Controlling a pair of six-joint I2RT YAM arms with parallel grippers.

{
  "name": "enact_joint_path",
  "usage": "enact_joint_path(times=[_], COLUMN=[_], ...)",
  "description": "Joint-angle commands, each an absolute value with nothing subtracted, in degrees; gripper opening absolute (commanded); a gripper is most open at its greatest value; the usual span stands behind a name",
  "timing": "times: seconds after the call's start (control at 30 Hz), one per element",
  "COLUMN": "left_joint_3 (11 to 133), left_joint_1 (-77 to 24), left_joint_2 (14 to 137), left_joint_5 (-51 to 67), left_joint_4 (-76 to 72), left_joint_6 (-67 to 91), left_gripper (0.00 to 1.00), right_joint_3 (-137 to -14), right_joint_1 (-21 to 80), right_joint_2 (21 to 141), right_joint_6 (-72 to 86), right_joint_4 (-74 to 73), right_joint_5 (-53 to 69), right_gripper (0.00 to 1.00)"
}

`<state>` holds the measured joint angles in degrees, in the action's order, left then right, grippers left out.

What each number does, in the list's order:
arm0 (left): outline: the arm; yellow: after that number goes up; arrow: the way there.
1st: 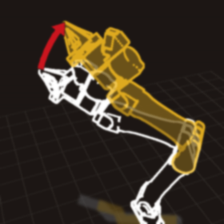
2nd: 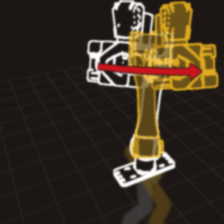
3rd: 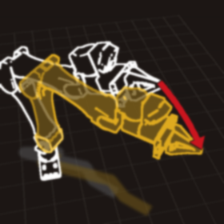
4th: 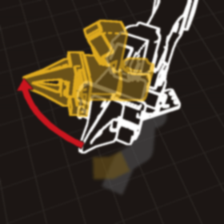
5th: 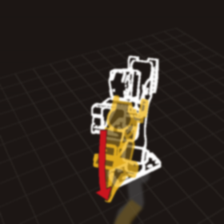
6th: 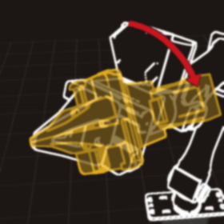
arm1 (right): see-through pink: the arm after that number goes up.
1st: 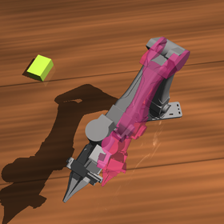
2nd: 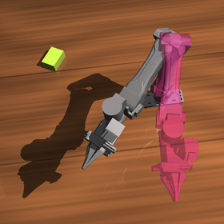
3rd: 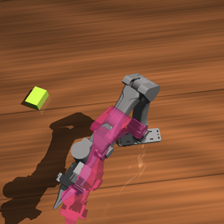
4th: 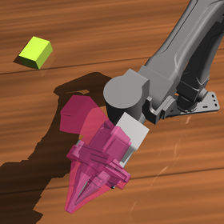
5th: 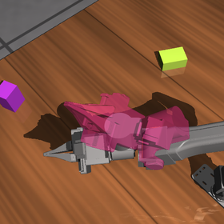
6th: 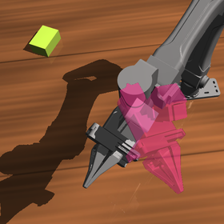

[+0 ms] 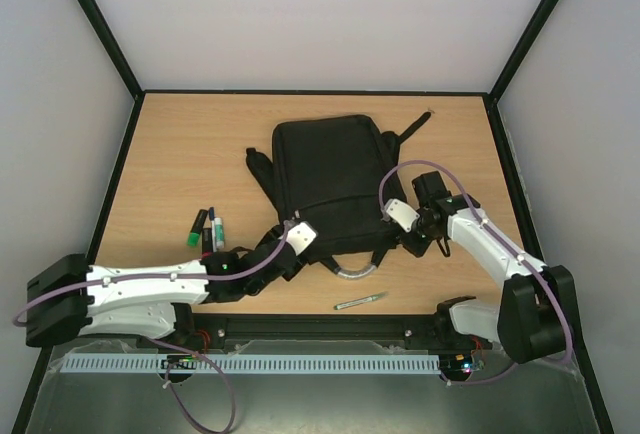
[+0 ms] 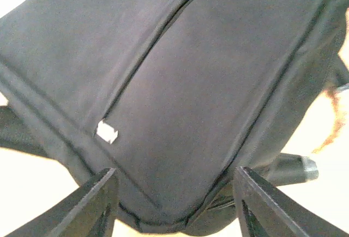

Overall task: Pack the student bag
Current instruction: Zip the student bag at the center of the board.

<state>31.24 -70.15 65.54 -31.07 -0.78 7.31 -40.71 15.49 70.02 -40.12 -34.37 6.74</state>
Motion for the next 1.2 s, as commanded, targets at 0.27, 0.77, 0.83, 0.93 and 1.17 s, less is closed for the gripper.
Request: enact_joint_path(times=[0.27, 0.77, 0.83, 0.93, 1.17], left_joint_3=[41.9, 52.1, 53.4, 55.3, 56.6], left_joint_1=[-71.3, -61.8, -61.8, -61.8, -61.7], left_joint_2=[73.8, 90.4, 92.2, 95.1, 98.0], left_joint_5=[-16.5, 4.8, 6.0, 6.3, 3.0], left_joint_4=[-9.5, -15.5, -15.1, -14.2, -14.4], left_joint_6=[-1.4, -1.1, -1.1, -1.4, -1.8], left_gripper=[0.72, 0.62, 0.62, 0.58, 0.27], right_joint_3=[-45.4, -45.8, -45.7, -45.7, -45.3], right_joint_1=[16.5, 17.4, 17.4, 17.4, 17.3], right_joint_2=[67.8, 64.7, 64.9, 65.0, 65.1], right_joint_6=[-40.0, -38.9, -38.4, -37.8, -37.5], right_joint_4=[-41.3, -42.6, -42.3, -42.0, -41.5], right_joint_5=[13.3, 14.0, 14.3, 15.0, 14.1], right_gripper=[0.01, 0.01, 0.01, 0.01, 0.01])
